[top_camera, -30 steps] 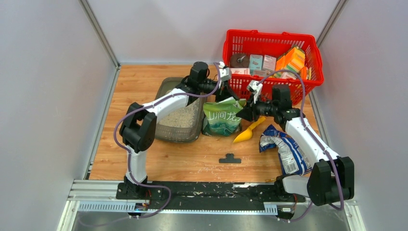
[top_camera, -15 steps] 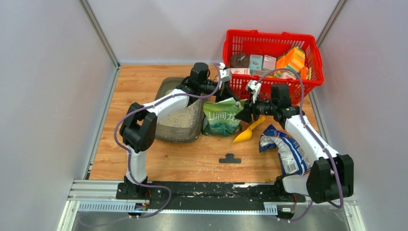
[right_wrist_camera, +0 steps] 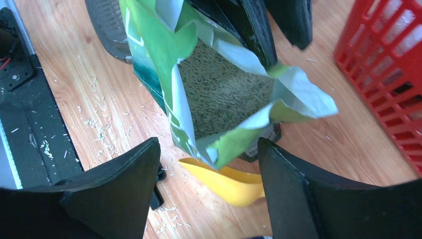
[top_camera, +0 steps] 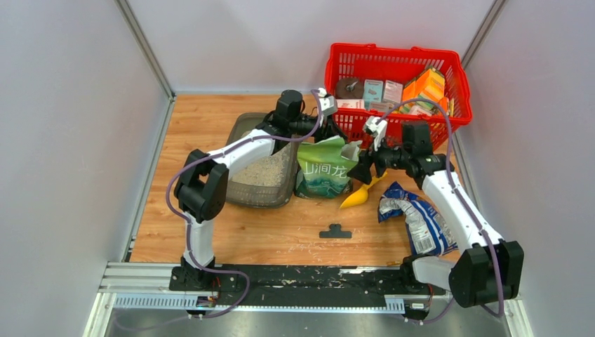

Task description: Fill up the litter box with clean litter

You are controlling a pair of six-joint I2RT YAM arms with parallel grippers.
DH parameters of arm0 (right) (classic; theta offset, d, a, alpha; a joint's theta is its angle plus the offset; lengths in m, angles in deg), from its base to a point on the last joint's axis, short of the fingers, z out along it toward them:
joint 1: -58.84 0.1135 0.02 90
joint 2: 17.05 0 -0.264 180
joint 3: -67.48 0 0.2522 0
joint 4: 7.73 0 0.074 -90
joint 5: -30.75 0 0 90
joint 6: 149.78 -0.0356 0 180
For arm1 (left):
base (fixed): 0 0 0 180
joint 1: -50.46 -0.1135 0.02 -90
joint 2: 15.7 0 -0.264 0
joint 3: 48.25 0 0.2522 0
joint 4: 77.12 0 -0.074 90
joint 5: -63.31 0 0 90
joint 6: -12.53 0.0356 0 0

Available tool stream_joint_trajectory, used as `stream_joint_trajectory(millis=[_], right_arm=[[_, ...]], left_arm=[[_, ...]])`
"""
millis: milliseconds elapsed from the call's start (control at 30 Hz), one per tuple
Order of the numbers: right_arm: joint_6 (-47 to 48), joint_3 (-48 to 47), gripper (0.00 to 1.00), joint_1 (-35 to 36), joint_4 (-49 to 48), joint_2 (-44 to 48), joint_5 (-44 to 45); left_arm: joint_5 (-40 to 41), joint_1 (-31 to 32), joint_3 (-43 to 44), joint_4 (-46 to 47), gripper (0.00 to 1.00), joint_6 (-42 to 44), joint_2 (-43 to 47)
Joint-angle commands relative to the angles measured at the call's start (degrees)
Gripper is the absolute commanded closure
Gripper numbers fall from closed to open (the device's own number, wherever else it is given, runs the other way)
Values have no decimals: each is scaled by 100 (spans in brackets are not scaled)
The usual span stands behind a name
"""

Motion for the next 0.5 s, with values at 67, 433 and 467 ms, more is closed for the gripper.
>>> stream_joint_trajectory(millis=[67, 433, 467], right_arm=[[403, -244, 14, -629, 447, 427, -93], [1107, -543, 0, -903, -62, -406, -1514], [1107, -621, 0, -903, -97, -477, -1630]], left_arm=[[600, -228, 274, 249, 55, -397, 526], [689, -641, -138, -1348, 53, 286, 1608], [689, -668, -156, -1499, 53, 366, 1713]])
